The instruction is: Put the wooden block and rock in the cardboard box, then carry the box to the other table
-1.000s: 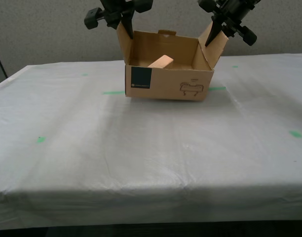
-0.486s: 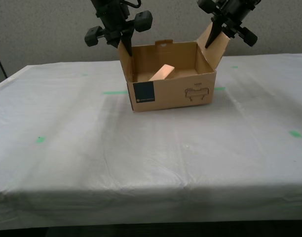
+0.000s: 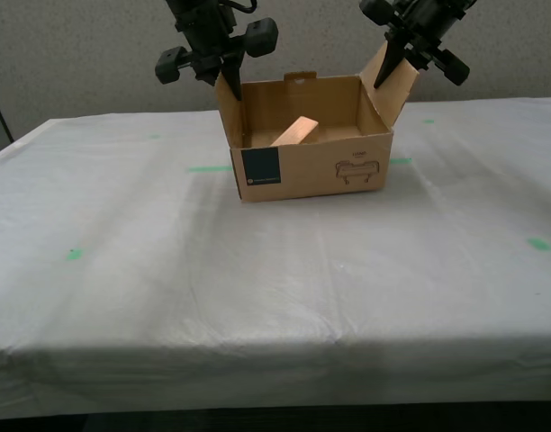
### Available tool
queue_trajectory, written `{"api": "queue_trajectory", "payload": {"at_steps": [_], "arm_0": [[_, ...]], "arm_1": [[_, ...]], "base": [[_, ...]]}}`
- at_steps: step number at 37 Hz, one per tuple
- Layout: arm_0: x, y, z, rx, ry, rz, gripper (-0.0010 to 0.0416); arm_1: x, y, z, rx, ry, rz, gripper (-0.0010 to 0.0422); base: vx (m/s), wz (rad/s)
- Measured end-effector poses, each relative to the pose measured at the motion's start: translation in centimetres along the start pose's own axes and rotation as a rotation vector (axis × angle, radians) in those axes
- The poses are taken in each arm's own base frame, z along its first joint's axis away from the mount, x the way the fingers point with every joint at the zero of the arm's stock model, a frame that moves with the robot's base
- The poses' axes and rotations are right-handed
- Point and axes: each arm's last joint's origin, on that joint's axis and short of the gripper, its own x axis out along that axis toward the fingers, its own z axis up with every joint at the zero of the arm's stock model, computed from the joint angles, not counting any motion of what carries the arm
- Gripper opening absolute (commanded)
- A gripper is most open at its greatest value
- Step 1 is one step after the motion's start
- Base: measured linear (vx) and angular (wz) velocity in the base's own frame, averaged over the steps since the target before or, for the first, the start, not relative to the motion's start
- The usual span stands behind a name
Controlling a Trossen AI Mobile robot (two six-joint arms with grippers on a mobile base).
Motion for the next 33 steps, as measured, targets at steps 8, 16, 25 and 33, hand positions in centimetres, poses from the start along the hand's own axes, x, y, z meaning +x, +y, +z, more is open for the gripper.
{"api": "queue_trajectory", "payload": {"at_steps": [8, 16, 25, 33], "arm_0": [[0.02, 0.02, 0.02, -0.004, -0.002, 0.001, 0.0], [0.03, 0.04, 0.05, -0.007, -0.005, 0.002, 0.0], [0.04, 0.06, 0.07, -0.009, -0.007, 0.002, 0.0], [0.04, 0.08, 0.1, -0.01, -0.01, 0.003, 0.0]], "arm_1": [[-0.01, 0.02, 0.05, 0.0, -0.005, -0.001, 0.0], [-0.01, 0.03, 0.08, 0.001, -0.007, -0.001, 0.0], [-0.03, 0.04, 0.12, 0.001, -0.011, -0.002, 0.0], [-0.03, 0.03, 0.13, 0.001, -0.012, -0.002, 0.0]], "base": [[0.0, 0.0], [0.0, 0.0], [0.0, 0.0], [0.0, 0.0]]}}
